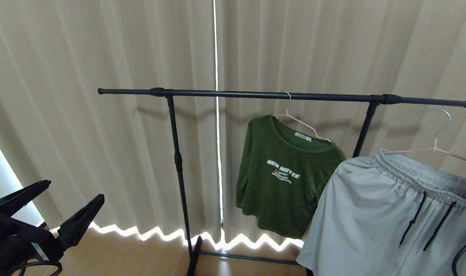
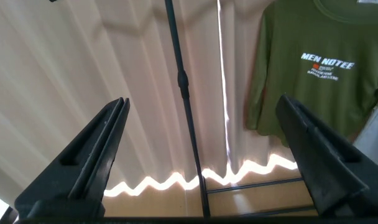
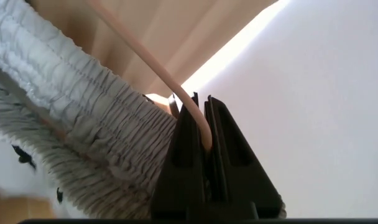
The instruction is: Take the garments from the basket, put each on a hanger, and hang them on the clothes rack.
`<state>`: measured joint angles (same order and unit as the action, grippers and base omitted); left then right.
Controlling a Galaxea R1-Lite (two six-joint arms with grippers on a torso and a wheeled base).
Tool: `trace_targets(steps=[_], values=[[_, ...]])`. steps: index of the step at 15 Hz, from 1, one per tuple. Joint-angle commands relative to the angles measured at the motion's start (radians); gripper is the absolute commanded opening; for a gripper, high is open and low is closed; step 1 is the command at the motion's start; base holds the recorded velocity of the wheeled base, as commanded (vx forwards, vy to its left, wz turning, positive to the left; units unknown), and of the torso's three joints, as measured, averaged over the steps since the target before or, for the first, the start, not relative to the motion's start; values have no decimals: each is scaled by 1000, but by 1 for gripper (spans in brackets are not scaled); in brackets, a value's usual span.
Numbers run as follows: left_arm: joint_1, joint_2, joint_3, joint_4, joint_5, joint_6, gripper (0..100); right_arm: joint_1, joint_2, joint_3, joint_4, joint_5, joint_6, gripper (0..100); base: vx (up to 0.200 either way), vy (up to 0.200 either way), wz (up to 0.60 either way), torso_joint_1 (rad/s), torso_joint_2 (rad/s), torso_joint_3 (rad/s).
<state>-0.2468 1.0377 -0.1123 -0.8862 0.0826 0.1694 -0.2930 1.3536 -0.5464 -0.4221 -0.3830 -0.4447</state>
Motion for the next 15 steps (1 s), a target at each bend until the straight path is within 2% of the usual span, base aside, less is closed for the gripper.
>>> trace_targets(steps=[1,2,5,8,12,14,15], values=[[0,7,-6,1,0,-1,100,-17,2,-7,-3,1,1,0,0,0,0,0,0,0],[0,18,-6,1,0,-1,100,-18,2,-7,-4,3,4,0,0,0,0,0,0,0],[0,41,-1,1,2,-1,100,-38,-11,-6,-3,4,6,0,200,0,0,-2,-2,-1],[-3,38,5,1,0,2,100,-77,-21,3,-3,7,6,0,0,0,0,0,0,0],[-5,30,5,0,0,4,100,-77,-34,13,-3,10,6,0,0,0,0,0,0,0],[-8,24,8,0,0,-1,100,-72,-56,42,-1,44,6,0,0,0,0,0,0,0],[-8,22,11,0,0,-2,100,-71,-68,46,3,65,6,0,0,200,0,17,2,2]])
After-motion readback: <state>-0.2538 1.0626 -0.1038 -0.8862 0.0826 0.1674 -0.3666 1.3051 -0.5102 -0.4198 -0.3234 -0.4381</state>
